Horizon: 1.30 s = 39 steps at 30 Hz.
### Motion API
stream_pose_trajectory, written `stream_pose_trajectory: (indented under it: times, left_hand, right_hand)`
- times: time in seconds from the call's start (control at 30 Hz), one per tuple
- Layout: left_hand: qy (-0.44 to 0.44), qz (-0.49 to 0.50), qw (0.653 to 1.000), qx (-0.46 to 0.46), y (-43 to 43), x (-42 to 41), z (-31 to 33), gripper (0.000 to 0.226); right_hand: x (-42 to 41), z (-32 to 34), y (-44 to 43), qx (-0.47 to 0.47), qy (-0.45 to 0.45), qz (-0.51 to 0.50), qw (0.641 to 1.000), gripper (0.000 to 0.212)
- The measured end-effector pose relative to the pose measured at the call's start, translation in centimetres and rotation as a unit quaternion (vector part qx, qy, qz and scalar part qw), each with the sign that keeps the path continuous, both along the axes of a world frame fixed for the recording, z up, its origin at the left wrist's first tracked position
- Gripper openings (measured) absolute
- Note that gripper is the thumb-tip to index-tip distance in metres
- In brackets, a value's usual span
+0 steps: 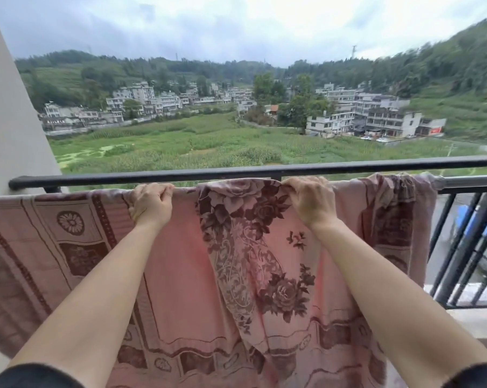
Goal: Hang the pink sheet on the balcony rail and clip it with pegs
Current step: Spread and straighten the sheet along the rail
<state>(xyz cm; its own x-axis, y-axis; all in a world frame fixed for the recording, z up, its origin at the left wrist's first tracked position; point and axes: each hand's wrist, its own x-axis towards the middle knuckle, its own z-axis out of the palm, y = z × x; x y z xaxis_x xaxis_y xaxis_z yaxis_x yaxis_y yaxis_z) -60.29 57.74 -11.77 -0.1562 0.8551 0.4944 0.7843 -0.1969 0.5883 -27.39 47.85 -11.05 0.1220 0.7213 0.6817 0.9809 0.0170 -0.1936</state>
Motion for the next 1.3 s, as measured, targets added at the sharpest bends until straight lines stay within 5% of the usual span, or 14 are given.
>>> stream_pose_trajectory:
  times: [0.27,0.43,0.6,0.8,1.0,1.17,1.3]
  left_hand:
    - [-0.005,0.017,1.0,-0.018,-0.4,0.8,0.2,0.035]
    - [0.04,0.094,0.995,-0.002,-0.8,4.1,0.4,0.033]
    - [0.108,-0.089,0.985,0.104,-2.9,13.4,-0.4,0.034]
    - [0.21,-0.16,0.96,0.093,-4.8,21.8,-0.7,0.041]
    - [0.188,-0.095,0.974,0.087,-5.2,24.6,-0.8,0.047]
    - [0.187,-0.187,0.96,0.087,-7.6,34.3,1.0,0.045]
    - [0.182,-0.232,0.949,0.107,-9.9,43.3,0.9,0.046]
  right_hand:
    - [15.7,0.8,-4.2,-0.025,0.028,-0.309,0.95,0.026]
    - [14.5,-0.1,-4.0,-0.026,0.03,-0.268,0.962,0.032]
    - [11.9,-1.8,-3.4,-0.061,0.031,-0.217,0.974,0.046]
    - [15.7,-0.4,-5.0,0.018,-0.065,-0.226,0.972,0.025]
    - [28.2,0.9,-9.2,-0.056,0.199,-0.285,0.936,0.029]
    - [30.4,-1.2,-8.9,-0.132,0.38,-0.065,0.913,0.047]
    - [32.8,-0.5,-8.1,-0.087,0.37,-0.011,0.925,0.039]
